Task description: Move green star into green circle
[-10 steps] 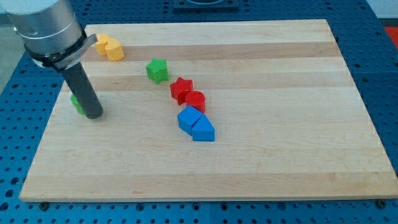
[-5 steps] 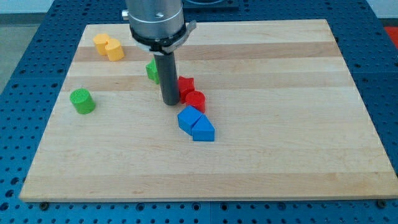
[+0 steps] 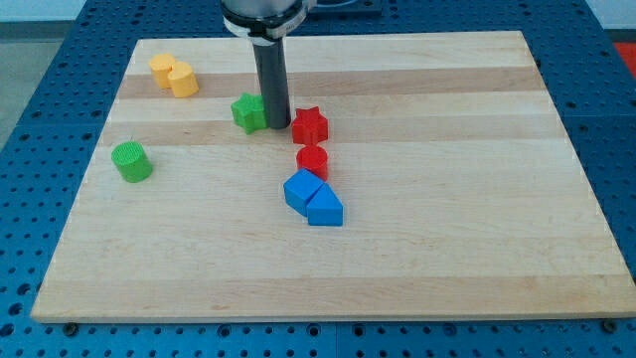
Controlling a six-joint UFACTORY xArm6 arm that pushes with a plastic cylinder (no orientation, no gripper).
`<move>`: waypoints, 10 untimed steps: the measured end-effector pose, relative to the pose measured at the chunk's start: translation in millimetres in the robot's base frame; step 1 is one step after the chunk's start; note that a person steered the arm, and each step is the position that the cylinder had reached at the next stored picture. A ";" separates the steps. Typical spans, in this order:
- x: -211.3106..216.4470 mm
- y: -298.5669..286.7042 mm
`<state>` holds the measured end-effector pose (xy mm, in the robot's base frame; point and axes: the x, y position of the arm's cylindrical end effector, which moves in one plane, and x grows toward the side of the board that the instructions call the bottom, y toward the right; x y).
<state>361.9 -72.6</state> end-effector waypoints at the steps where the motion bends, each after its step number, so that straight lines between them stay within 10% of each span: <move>1: -18.1 -3.6; 10: 20.5 -82.9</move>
<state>382.4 -155.4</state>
